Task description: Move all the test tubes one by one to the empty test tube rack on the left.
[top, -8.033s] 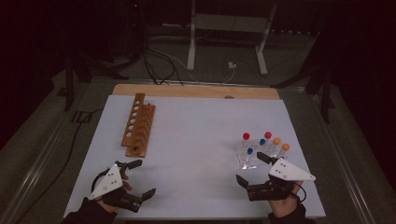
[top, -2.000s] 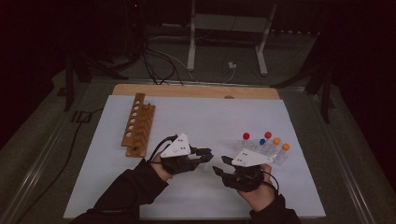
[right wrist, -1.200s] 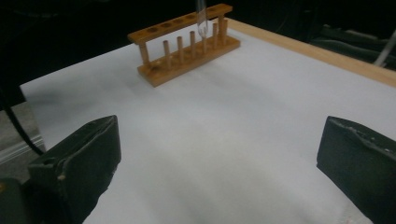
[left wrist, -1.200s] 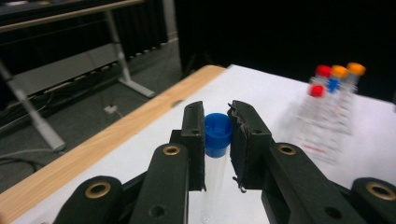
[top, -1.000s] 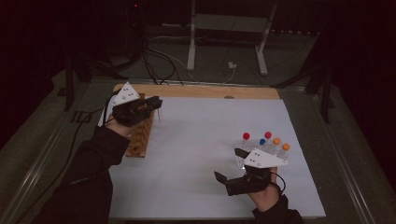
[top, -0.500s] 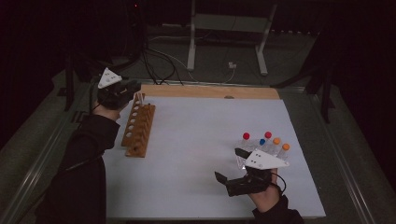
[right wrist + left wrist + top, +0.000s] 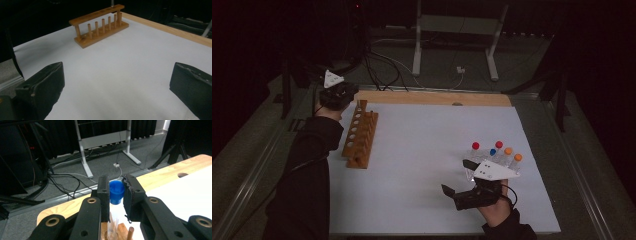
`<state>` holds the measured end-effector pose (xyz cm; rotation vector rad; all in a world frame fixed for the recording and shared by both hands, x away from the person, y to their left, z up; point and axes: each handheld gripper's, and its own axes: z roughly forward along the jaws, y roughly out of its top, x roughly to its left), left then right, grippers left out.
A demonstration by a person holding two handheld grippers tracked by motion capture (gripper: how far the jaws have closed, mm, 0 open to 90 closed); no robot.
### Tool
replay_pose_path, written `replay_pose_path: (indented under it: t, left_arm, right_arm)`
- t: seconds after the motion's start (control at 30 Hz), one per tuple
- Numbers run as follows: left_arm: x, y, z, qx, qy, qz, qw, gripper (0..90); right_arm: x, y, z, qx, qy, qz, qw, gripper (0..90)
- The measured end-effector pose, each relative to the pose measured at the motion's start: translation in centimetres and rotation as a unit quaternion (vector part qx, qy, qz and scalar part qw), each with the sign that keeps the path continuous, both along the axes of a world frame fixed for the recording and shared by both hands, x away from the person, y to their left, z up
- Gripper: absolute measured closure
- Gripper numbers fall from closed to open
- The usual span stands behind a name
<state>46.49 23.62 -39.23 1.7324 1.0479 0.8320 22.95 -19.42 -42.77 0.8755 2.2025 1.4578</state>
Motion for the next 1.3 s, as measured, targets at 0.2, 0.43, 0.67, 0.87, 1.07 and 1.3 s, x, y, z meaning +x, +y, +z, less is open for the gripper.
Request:
replay_pose_path:
  t: [0.2, 0.43, 0.67, 0.87, 1.07, 1.3]
  left_arm:
    - [0.4, 0.1, -1.9, -0.008, 0.01, 0.008, 0.9999, 77.7]
    - [0.5, 0.3, -3.9, -0.021, 0.018, 0.012, 0.9995, 77.6]
    - [0.5, 0.4, -5.8, -0.033, 0.029, 0.015, 0.9989, 77.5]
    - [0.6, 0.5, -6.5, -0.031, 0.035, 0.02, 0.9987, 77.4]
    - [0.5, 0.5, -6.5, -0.028, 0.038, 0.019, 0.9987, 77.2]
    - [0.8, 0.1, -5.9, -0.017, 0.07, -0.002, 0.9974, 67.0]
  right_arm:
    - [-0.1, -0.1, 0.1, 0.001, -0.001, 0.002, 1.0, 0.0]
    - [-0.1, 0.0, 0.0, -0.001, 0.002, 0.003, 1.0, 0.0]
    - [-0.1, -0.1, 0.0, 0.002, 0.003, 0.002, 1.0, 0.0]
    - [-0.1, 0.0, 0.0, 0.001, 0.003, 0.004, 1.0, 0.0]
    - [-0.1, -0.1, 0.1, 0.001, 0.005, 0.005, 1.0, 0.0]
    - [-0.3, -0.3, 0.5, 0.006, -0.001, 0.002, 1.0, 0.0]
